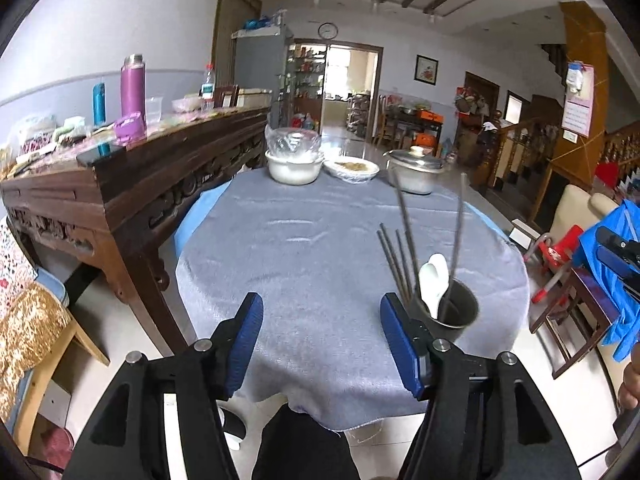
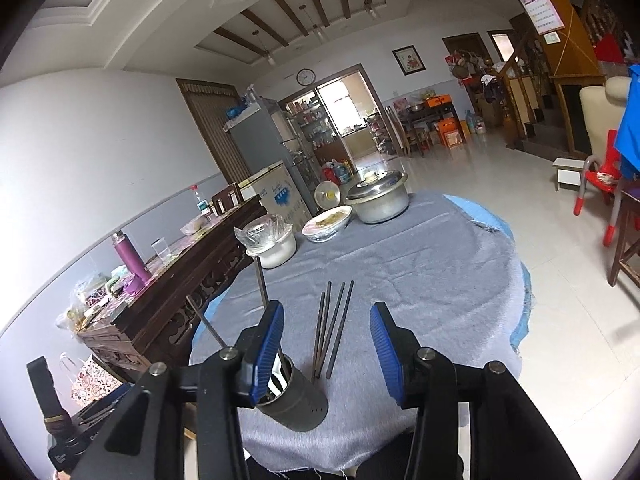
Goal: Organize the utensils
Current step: 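Withdraw both open tools from the cup toward the remaining chopsticks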
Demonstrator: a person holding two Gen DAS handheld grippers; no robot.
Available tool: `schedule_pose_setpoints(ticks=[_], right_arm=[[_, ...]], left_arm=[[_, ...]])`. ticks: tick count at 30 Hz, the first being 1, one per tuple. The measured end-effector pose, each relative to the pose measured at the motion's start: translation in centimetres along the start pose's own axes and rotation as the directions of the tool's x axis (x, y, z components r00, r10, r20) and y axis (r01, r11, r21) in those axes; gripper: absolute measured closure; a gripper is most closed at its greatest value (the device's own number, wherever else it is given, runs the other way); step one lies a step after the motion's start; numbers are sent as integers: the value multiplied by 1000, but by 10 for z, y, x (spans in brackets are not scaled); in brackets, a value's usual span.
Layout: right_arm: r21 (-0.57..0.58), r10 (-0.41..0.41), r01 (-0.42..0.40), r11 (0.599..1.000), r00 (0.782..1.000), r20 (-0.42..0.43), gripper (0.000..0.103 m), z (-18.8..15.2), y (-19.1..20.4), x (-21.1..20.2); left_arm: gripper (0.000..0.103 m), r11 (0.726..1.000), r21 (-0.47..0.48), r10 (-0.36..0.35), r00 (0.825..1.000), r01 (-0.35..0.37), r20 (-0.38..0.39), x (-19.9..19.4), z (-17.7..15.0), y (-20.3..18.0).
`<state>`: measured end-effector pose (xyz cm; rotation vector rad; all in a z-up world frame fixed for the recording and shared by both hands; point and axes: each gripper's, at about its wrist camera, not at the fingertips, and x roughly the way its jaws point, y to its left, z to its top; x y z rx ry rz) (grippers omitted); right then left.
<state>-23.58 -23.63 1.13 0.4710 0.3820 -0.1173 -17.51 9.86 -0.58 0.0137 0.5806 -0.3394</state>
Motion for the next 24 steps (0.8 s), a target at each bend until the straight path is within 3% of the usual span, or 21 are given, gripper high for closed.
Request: schedule_pose_setpoints(ticks=[10, 24], right_arm=[[32, -24, 22, 999, 999, 46, 55, 2, -15, -36], [54, -51, 51, 997, 999, -1, 55, 9, -27, -19]], left_arm=[[38, 998, 59, -7, 1000, 6, 13, -27, -1, -11], [36, 999, 27, 17, 998, -18, 61, -15, 34, 13]])
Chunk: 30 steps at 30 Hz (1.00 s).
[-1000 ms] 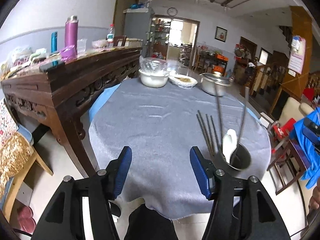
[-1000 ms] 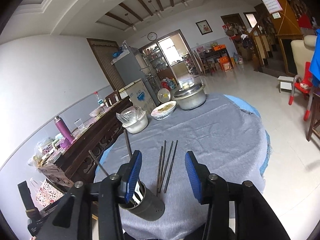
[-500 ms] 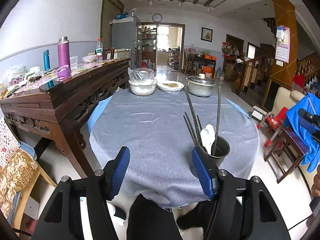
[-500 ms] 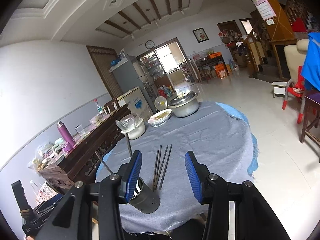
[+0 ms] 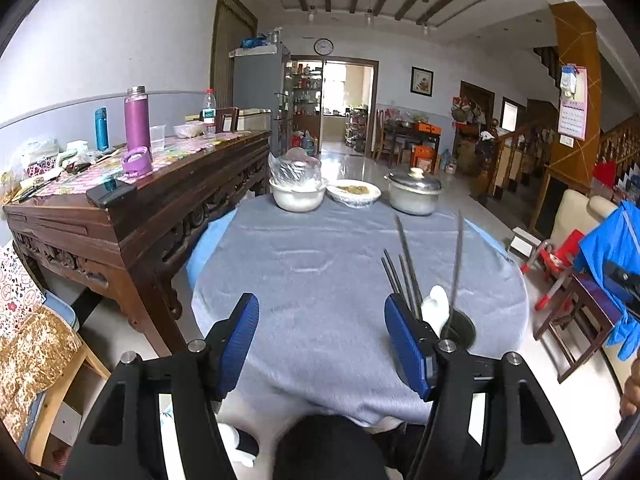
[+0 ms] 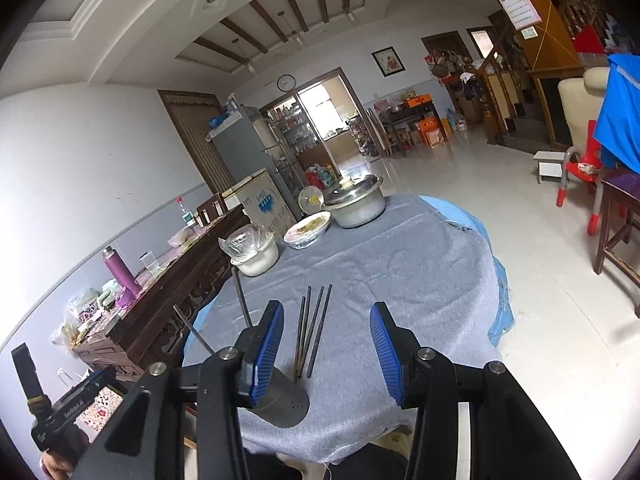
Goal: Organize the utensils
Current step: 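Withdraw both open tools from the cup toward the remaining chopsticks, then close the right tool on a dark chopstick while the left tool grasps another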
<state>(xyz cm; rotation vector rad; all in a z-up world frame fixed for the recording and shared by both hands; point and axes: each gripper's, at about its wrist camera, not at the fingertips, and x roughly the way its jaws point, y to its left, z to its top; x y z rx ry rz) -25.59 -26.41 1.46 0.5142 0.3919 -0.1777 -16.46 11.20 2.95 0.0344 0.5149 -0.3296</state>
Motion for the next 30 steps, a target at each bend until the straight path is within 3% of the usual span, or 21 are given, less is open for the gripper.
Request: schedule_pose_setpoints(ticks=[5, 13, 18, 25, 28, 30], right_arm=[[15, -35, 36, 999, 998, -57, 55, 8, -5, 25], [57, -31, 46, 997, 971, -237, 55, 19, -16, 114], [62, -14, 40, 997, 929, -370, 55, 20, -14, 192], [57, -20, 61, 997, 840, -542, 55, 15, -5, 315], [50, -39, 84, 995, 806, -591, 65, 14, -1, 359], [50, -46, 97, 994, 787, -615, 66, 13, 1, 383]], left_arm=[[33, 999, 7, 32, 999, -32, -9, 31, 16, 11], [33, 1000, -15, -12, 991, 10, -133, 115, 36, 24], [33, 994, -84, -84, 968, 66, -235, 178, 43, 30], [33, 983, -127, -167, 923, 130, -347, 257, 43, 16], [33, 977, -145, -198, 901, 153, -385, 281, 42, 8], [33, 975, -148, -214, 889, 167, -405, 295, 41, 1]])
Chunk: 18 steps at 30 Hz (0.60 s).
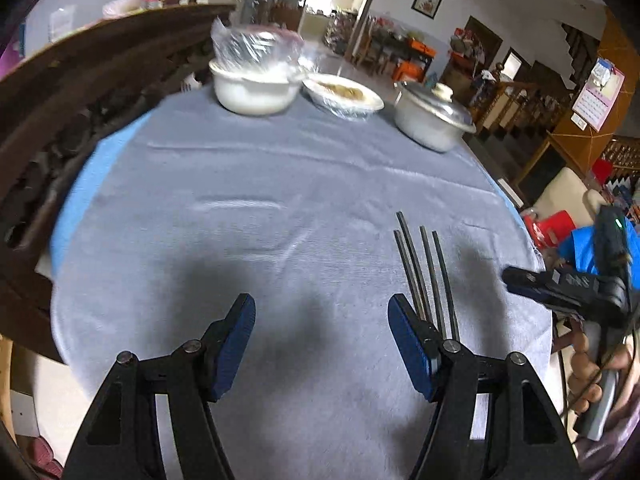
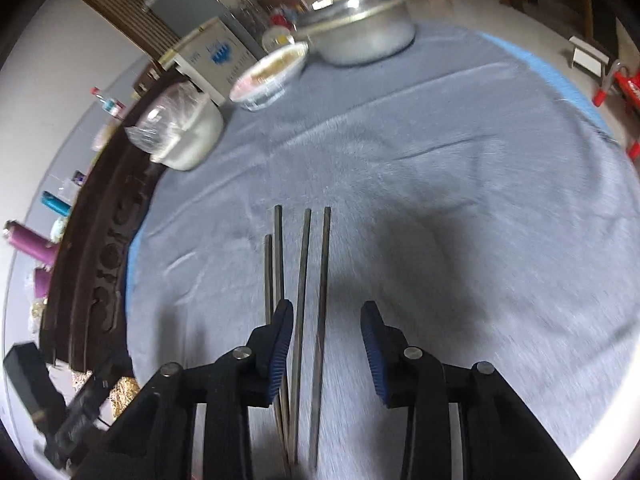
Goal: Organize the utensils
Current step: 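Close the right tool on a dark chopstick while the left tool grasps another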
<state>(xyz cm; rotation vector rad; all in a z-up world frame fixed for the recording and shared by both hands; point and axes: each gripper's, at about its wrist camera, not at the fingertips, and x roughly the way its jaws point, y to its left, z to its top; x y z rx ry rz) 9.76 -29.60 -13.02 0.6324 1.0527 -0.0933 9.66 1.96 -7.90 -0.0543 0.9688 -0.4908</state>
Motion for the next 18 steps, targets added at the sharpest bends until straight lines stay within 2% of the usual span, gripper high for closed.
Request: schedule_pose_setpoints(ticks=[3, 5, 7, 12, 14, 15, 17, 18], right_arm=[[-2, -19, 19, 1000, 1000, -21, 67, 19, 8, 24], [-5, -56, 56, 998, 998, -31, 73, 31, 14, 42], [2, -96, 96, 995, 994, -47, 75, 39, 16, 58], [-23, -165, 163, 986, 982, -89, 79, 46, 19, 83], [-65, -203, 199, 978, 977, -69, 88, 45, 24, 84], [-82, -218, 212, 974, 974, -66, 88, 45, 26, 84], [-97, -214, 208, 973, 975, -63, 97, 44, 25, 81], [-101, -213, 206, 973, 975, -62, 98, 43, 24, 79]], left_arm=[[33, 1000, 3, -13, 1000, 13, -21, 15, 5, -5], [33, 1000, -2, -23, 999, 23, -37, 25, 9, -6], [33, 1000, -3, -24, 999, 24, -49, 32, 13, -7], [33, 1000, 0, -25, 997, 25, -67, 47, 25, -10], [33, 999, 0, -33, 997, 33, -77, 53, 32, -14], [33, 999, 1, -36, 996, 36, -80, 56, 36, -16], [33, 999, 8, -39, 995, 40, -87, 64, 47, -23], [33, 999, 10, -42, 995, 43, -93, 68, 51, -27]])
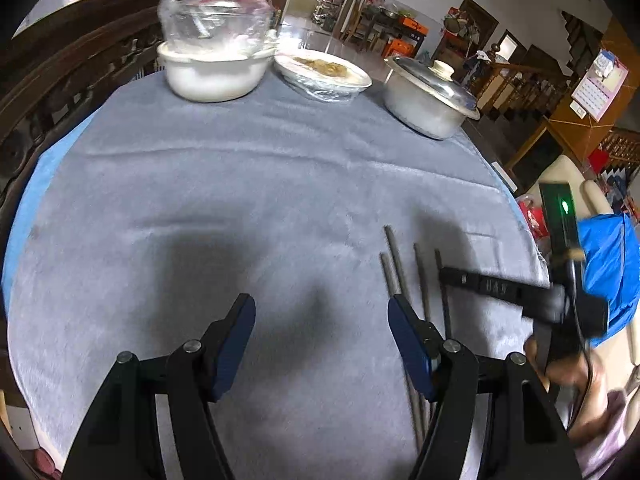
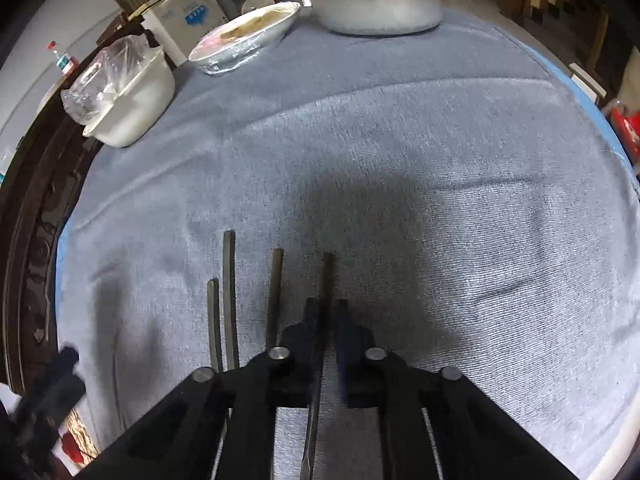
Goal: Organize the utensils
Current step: 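Close the right tool on a dark chopstick while the left tool grasps another, then lift the held chopsticks and carry them above the dark cup with both tools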
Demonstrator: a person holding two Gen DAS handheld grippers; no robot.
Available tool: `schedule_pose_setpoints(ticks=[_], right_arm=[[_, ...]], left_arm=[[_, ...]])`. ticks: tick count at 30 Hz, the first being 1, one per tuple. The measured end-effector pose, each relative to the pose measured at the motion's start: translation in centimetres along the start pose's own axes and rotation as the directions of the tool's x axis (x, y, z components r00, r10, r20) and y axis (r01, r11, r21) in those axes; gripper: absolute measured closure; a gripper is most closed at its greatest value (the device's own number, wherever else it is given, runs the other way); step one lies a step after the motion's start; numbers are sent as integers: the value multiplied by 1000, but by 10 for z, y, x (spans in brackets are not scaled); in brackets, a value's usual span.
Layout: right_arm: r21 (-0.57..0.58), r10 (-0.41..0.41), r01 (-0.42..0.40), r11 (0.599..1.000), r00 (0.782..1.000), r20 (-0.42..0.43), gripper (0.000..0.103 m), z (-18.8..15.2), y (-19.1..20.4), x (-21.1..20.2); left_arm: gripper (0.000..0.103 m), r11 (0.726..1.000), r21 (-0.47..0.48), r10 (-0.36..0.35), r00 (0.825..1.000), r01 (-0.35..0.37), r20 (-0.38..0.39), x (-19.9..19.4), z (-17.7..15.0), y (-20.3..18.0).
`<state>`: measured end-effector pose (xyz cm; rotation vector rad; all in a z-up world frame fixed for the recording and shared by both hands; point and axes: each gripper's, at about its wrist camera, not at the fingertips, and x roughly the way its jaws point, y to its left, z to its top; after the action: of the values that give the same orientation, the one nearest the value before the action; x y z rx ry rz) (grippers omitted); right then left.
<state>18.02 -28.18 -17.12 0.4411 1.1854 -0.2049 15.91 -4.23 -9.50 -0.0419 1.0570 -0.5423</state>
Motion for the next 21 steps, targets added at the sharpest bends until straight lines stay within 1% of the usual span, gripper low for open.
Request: schedule_pose_setpoints(ticks=[2, 5, 8, 11, 12, 13, 14, 16, 18, 19, 20, 21], right_arm=[[5, 6, -6, 1000, 1000, 7, 99, -4, -9, -4], [35, 48, -49, 998, 999, 9, 99, -13, -28, -11], [42, 72, -72, 997, 997, 5, 99, -23, -40, -17], [41, 93, -93, 995, 996, -7, 99, -29, -47, -19], [44, 102, -101, 994, 995, -10, 99, -30, -50, -20], [47, 113, -113, 993, 993, -13, 99, -32, -52, -21], [48, 119, -118, 992, 993, -15, 99, -32, -53, -21], [46, 123, -122, 991, 992, -19, 99, -32, -53, -20], [42, 119, -118, 992, 993, -22, 99, -32, -52, -21], [43, 119, -118, 992, 993, -22, 99, -33, -52, -22], [44, 122, -121, 992, 992, -20, 99, -33, -52, -22], [48, 127, -126, 991, 992, -17, 99, -32, -52, -21]], left_arm=[[33, 1000, 7, -25, 999, 25, -24, 11, 12, -11], [33, 999, 18, -41, 995, 43, -89, 33, 29, -27], [34, 997, 5, -70, 984, 72, -166, 62, 47, -42], [34, 998, -17, -61, 970, 59, -236, 90, 61, -51], [34, 999, -10, -48, 964, 47, -262, 100, 64, -56], [39, 999, 0, -31, 959, 32, -281, 107, 66, -59], [48, 1000, 4, -16, 956, 18, -293, 112, 67, -62], [54, 1000, 16, -9, 949, 15, -314, 121, 69, -69], [58, 999, 52, 23, 941, -6, -338, 129, 64, -74], [64, 996, 83, 45, 947, -19, -319, 129, 63, -78], [73, 992, 124, 73, 946, -35, -315, 130, 61, -83], [82, 989, 143, 88, 946, -45, -313, 132, 61, -84]])
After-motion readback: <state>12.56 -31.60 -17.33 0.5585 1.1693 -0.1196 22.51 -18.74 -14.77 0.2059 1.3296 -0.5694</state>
